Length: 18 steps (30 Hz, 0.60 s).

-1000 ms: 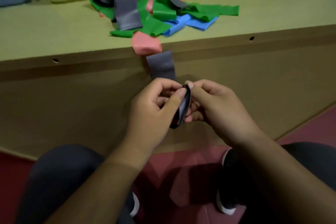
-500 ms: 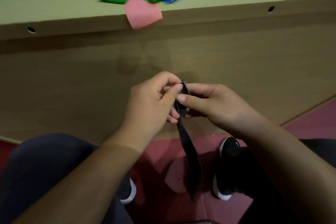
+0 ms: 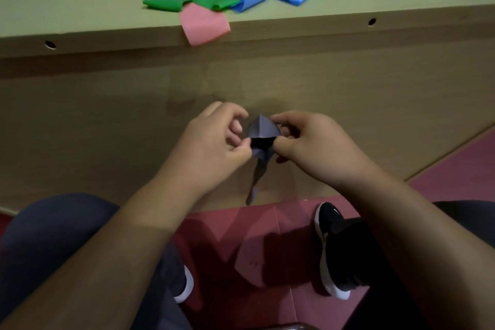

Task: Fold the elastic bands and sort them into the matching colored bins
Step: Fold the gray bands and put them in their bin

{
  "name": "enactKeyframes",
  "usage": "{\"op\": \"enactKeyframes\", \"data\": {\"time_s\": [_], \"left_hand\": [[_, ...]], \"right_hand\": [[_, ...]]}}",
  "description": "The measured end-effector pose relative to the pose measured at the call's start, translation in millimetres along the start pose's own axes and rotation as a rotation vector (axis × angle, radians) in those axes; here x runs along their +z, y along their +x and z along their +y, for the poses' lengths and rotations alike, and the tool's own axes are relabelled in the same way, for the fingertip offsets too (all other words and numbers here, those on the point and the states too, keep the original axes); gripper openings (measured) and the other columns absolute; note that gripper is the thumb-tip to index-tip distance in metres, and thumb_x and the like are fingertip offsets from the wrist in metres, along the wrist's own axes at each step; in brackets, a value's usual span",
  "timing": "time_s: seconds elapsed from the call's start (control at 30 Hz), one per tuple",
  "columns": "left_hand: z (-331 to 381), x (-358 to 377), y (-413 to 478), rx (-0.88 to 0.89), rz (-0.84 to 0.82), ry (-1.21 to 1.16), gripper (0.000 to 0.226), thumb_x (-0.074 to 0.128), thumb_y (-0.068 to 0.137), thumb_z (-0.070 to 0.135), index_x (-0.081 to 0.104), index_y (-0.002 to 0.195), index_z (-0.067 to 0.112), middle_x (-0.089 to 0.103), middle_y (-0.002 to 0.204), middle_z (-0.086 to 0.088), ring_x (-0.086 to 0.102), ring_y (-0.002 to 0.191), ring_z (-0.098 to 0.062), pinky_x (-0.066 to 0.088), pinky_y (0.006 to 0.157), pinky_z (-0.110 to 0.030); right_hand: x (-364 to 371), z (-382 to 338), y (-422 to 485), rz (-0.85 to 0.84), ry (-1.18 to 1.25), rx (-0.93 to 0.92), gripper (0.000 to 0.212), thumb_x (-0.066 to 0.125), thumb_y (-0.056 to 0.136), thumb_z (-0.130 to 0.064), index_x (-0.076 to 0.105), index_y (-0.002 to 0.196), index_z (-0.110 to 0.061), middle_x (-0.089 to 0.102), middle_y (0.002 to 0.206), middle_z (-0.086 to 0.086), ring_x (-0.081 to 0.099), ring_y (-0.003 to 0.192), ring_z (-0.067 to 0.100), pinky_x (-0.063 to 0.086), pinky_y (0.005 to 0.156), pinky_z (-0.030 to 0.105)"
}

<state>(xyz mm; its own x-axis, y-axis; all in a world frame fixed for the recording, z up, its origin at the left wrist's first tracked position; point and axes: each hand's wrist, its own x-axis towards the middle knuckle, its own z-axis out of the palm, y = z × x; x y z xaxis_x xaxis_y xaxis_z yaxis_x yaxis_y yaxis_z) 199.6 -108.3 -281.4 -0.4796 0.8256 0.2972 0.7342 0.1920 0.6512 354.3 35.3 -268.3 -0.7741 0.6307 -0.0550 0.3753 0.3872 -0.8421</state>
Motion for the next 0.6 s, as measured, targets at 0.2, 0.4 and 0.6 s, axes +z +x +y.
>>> {"op": "enactKeyframes", "data": {"time_s": [0.2,0.4,0.6], "left_hand": [[-10.6,8.7,9.4,-0.289,-0.189,-0.460,0.053,0.065,0.085,0.029,0.063,0.137,0.023,0.070,0.134,0.012,0.068,0.116,0.002,0.052,0.110,-0.035],[-9.5,13.4,15.3,-0.304,-0.342,-0.689,0.037,0.066,0.103,0.006,0.061,0.139,0.011,0.070,0.136,-0.002,0.064,0.129,-0.008,0.050,0.114,-0.033],[-15.4,8.9,18.7,-0.272,-0.332,-0.659,0.052,0.088,0.083,0.016,0.067,0.131,0.015,0.064,0.117,-0.006,0.064,0.103,-0.004,0.052,0.096,-0.019]], "right_hand": [[3.3,9.3,-1.1,-0.147,0.397,0.144,0.024,0.075,0.096,-0.002,0.068,0.119,-0.004,0.074,0.104,0.027,0.078,0.084,0.029,0.061,0.098,0.058],[-5.4,13.0,-1.9,-0.250,0.580,0.159,0.028,0.073,0.095,0.005,0.068,0.123,0.002,0.067,0.102,0.018,0.073,0.097,0.027,0.064,0.093,0.037],[-11.2,27.0,-2.1,-0.277,0.504,0.168,0.040,0.084,0.088,-0.008,0.066,0.122,0.002,0.067,0.099,0.016,0.073,0.095,0.026,0.064,0.096,0.042]]}}
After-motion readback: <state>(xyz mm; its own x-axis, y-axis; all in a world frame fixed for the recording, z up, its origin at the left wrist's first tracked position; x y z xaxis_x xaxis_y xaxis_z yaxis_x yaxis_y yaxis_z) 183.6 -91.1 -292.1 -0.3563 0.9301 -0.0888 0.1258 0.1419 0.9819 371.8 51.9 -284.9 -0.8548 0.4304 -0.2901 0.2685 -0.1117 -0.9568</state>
